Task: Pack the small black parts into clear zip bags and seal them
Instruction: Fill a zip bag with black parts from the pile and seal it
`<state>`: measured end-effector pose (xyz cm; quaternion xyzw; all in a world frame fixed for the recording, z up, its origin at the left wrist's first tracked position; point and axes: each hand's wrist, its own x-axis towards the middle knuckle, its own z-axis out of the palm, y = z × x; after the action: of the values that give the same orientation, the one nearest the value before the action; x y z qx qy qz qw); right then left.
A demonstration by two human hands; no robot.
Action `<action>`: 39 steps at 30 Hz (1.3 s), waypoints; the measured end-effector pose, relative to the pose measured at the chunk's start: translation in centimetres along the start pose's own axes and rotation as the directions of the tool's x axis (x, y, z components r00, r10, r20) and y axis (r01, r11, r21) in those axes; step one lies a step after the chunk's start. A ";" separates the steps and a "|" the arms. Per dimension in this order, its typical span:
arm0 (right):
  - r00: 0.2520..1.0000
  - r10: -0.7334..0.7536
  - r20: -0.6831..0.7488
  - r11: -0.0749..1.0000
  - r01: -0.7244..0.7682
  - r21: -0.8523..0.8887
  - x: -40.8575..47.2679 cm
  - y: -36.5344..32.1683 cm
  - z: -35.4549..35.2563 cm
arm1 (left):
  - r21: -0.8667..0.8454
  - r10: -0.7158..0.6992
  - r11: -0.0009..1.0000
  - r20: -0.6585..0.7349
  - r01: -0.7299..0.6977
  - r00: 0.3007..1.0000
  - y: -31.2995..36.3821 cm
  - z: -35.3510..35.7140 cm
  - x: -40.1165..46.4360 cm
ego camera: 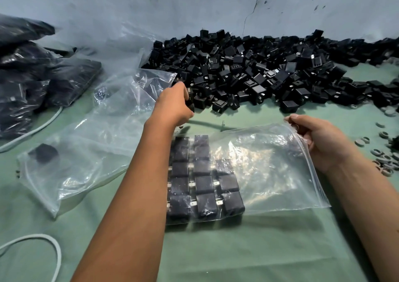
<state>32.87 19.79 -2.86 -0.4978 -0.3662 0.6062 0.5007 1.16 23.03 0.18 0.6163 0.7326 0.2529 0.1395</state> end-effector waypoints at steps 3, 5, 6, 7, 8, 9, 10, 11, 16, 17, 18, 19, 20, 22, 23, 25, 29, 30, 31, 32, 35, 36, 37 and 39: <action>1.000 -0.011 -0.008 1.000 0.011 -0.018 0.0 0.1 0.3 | -0.012 -0.051 0.999 0.004 0.052 0.999 0.0 -0.4 -0.2; 0.999 -0.031 -0.027 0.998 0.030 -0.047 -0.1 0.2 0.6 | 0.065 -0.068 0.996 0.078 0.063 0.995 -0.3 -0.3 -0.4; 0.998 -0.042 -0.041 0.998 0.040 -0.053 -0.1 0.2 0.7 | 0.089 -0.074 0.994 0.103 0.064 0.992 -0.3 -0.2 -0.5; 0.997 -0.050 -0.052 0.997 0.047 -0.057 -0.1 0.2 0.9 | 0.094 -0.073 0.994 0.114 0.063 0.991 -0.4 -0.1 -0.6; 0.997 -0.055 -0.059 0.997 0.051 -0.062 -0.2 0.2 1.0 | 0.086 -0.070 0.994 0.115 0.060 0.991 -0.4 -0.1 -0.6; 0.996 -0.058 -0.061 0.996 0.054 -0.067 -0.3 0.2 1.1 | 0.071 -0.066 0.996 0.114 0.058 0.991 -0.4 -0.2 -0.6; 0.996 -0.060 -0.061 0.996 0.056 -0.070 -0.3 0.2 1.1 | 0.051 -0.060 0.997 0.119 0.055 0.991 -0.3 -0.2 -0.6; 0.996 -0.060 -0.061 0.996 0.056 -0.072 -0.4 0.2 1.1 | 0.031 -0.056 0.998 0.131 0.052 0.990 -0.2 -0.2 -0.6; 0.997 -0.052 -0.057 0.996 0.047 -0.075 -0.4 0.1 1.1 | 0.048 -0.108 0.993 0.096 0.103 0.990 -0.2 -0.3 -0.5; 0.997 -0.049 -0.056 0.996 0.045 -0.073 -0.4 0.1 1.0 | 0.088 -0.131 0.989 0.091 0.123 0.987 -0.3 -0.4 -0.5; 0.997 -0.047 -0.054 0.996 0.043 -0.074 -0.4 0.1 1.0 | 0.129 -0.151 0.982 0.103 0.138 0.983 -0.3 -0.5 -0.5; 0.998 -0.047 -0.052 0.996 0.043 -0.079 -0.4 0.1 1.0 | 0.152 -0.167 0.977 0.124 0.147 0.978 -0.4 -0.6 -0.5; 0.997 -0.049 -0.052 0.995 0.044 -0.084 -0.3 0.1 0.9 | 0.149 -0.171 0.977 0.141 0.150 0.975 -0.4 -0.6 -0.6; 0.997 -0.053 -0.056 0.995 0.047 -0.090 -0.2 0.3 0.8 | 0.116 -0.163 0.982 0.151 0.147 0.975 -0.4 -0.7 -0.7; 0.997 -0.053 -0.060 0.995 0.047 -0.091 -0.1 0.3 0.8 | 0.101 -0.155 0.985 0.149 0.141 0.977 -0.2 -0.8 -0.8; 0.996 -0.060 -0.071 0.994 0.054 -0.095 0.0 0.5 0.6 | 0.062 -0.125 0.991 0.144 0.118 0.982 0.1 -1.2 -0.6; 0.979 -0.157 -0.130 0.983 0.142 -0.121 0.2 0.7 0.5 | -0.186 0.034 0.982 0.092 -0.016 0.995 1.6 -2.3 -0.9; 0.969 -0.201 -0.147 0.974 0.181 -0.135 0.2 0.7 0.4 | -0.245 0.086 0.967 0.067 -0.067 0.994 2.2 -2.3 -1.2; 0.958 -0.241 -0.158 0.965 0.219 -0.145 0.3 0.7 0.4 | -0.287 0.134 0.951 0.048 -0.115 0.990 2.8 -2.2 -1.3; 0.949 -0.271 -0.163 0.958 0.248 -0.146 0.3 0.7 0.4 | -0.311 0.175 0.938 0.035 -0.155 0.984 3.3 -1.9 -1.5; 0.935 -0.326 -0.140 0.939 0.303 -0.163 0.2 0.6 0.6 | -0.260 0.267 0.931 0.008 -0.256 0.964 4.4 -0.4 -1.7; 0.929 -0.349 -0.124 0.929 0.325 -0.179 0.1 0.6 0.7 | -0.247 0.299 0.926 0.017 -0.286 0.954 4.8 0.1 -1.8; 0.919 -0.382 -0.103 0.913 0.357 -0.199 -0.1 0.6 0.7 | -0.246 0.333 0.917 0.032 -0.315 0.942 5.2 0.6 -1.9; 0.873 -0.486 -0.035 0.838 0.454 -0.303 -0.4 0.6 1.0 | -0.249 0.390 0.897 0.062 -0.365 0.919 6.0 1.3 -2.2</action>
<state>31.77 19.27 -3.07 -0.4920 -0.5323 0.3771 0.5765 7.29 21.79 2.09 0.7391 0.5554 0.3249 0.1992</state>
